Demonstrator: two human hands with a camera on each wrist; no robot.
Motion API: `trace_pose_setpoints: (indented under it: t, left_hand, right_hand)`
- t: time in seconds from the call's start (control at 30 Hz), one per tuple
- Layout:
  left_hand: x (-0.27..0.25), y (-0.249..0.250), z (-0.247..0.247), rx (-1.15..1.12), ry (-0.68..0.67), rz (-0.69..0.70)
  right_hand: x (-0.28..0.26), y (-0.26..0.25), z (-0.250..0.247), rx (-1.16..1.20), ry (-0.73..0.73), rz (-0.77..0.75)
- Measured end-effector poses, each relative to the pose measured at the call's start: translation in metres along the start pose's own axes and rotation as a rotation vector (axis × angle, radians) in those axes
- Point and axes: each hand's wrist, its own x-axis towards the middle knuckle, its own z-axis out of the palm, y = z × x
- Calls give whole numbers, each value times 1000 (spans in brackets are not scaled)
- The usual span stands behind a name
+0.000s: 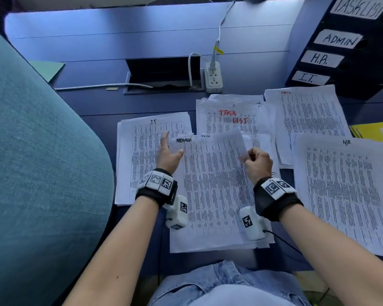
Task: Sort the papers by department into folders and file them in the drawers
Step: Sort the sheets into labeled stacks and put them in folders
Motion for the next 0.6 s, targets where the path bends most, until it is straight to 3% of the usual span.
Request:
trace_pose_setpoints:
  t: [0.17, 0.4, 0.47, 0.6]
  left_hand:
    - [12, 13, -4, 108, -5, 25]
    - [4, 3, -2, 233, 165, 212]
    - [4, -1, -4, 169, 118, 221]
    - [4, -6, -9, -80, 46, 89]
  right_hand:
    - [3, 11, 5, -9, 0, 28]
    - [0, 12, 13, 42, 53, 67]
    - [-2, 10, 11, 97, 34, 80]
    - [-6, 6, 4, 276, -121, 70]
